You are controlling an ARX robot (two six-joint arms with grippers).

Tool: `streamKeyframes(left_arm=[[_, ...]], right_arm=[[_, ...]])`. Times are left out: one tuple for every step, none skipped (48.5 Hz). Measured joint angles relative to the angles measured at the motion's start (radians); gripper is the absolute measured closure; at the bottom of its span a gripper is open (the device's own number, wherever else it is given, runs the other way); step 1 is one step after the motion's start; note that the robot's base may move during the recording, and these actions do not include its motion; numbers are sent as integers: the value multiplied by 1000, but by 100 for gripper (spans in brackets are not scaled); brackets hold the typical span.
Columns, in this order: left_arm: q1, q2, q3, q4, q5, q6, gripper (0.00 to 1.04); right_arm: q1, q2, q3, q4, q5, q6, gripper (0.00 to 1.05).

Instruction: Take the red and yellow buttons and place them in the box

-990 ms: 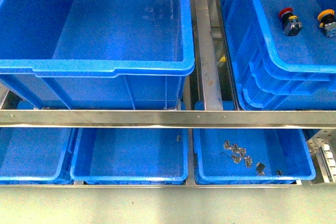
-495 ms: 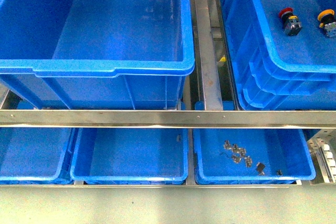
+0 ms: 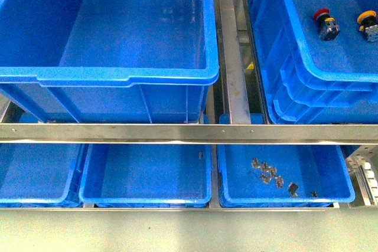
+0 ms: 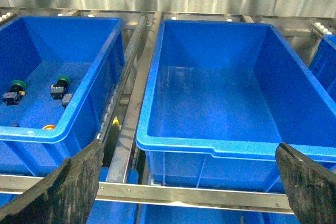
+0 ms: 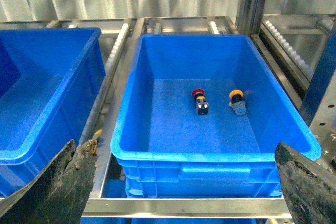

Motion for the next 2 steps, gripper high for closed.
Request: streamKeyframes(left_arm=[[0,0,0,0,0,0,8],[0,0,0,0,0,0,8]], right_arm=[[0,0,0,0,0,0,6],[0,0,0,0,0,0,6]])
